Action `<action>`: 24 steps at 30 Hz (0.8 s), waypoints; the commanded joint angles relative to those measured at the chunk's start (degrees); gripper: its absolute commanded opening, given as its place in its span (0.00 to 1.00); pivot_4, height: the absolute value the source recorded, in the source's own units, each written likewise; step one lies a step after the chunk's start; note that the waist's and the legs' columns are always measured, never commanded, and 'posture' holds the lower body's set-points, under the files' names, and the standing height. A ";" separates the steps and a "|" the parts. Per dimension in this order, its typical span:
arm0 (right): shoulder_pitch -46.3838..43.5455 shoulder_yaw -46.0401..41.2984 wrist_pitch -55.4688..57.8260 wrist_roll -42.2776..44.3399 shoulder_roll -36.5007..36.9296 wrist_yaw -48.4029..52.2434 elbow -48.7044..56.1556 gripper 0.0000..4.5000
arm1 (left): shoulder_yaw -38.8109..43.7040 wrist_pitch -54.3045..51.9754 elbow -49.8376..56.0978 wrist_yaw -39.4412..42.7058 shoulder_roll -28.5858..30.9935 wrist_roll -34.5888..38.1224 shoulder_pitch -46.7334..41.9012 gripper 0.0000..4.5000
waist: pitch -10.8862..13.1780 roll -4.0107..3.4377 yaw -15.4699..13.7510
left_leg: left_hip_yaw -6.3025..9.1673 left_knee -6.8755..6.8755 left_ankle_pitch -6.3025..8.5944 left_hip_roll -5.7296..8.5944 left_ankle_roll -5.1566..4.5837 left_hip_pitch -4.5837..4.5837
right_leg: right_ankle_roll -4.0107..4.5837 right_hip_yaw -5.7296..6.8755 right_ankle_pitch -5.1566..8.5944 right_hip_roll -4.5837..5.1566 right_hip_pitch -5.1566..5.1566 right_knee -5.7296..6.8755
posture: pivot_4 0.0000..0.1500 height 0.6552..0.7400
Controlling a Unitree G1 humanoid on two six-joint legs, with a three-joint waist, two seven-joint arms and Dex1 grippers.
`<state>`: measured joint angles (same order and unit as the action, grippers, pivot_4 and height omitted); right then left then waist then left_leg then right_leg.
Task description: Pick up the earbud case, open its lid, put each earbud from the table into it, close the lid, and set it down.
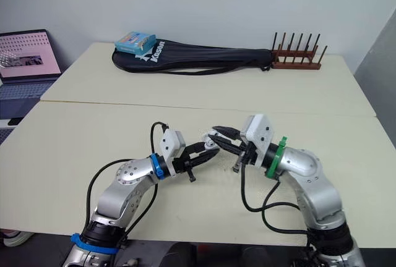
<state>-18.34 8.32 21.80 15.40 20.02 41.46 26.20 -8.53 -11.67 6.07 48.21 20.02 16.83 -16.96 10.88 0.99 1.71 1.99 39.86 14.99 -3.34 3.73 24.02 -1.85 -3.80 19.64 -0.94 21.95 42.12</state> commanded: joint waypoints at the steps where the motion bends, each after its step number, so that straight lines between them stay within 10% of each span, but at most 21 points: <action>1: 0.39 1.16 -5.03 -1.97 -1.37 -1.78 -2.09 0.08 | 0.76 1.55 0.20 0.65 -0.16 0.93 -1.41 0.18 | 0.00 0.00 0.00 | 0.00 0.00 0.00 0.00 0.00 0.01 | 0.00 0.00 0.00 0.00 0.01 0.00 | 1.00 0.28; 24: 2.94 4.43 -17.12 -9.15 0.34 -2.49 -10.78 0.08 | 0.91 2.06 -0.61 1.53 -0.22 1.02 -2.55 0.18 | 0.00 0.00 -0.01 | 0.00 0.00 0.00 -0.01 0.00 0.13 | 0.00 0.00 0.00 0.00 0.13 0.01 | 1.00 0.28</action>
<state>-16.17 11.98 5.79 6.91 20.04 38.49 15.20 -8.46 -11.00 3.83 49.59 20.04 16.89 -18.35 10.88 0.98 1.69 2.00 39.85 14.99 -3.35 3.73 24.15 -1.85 -3.79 19.64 -0.95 22.08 42.13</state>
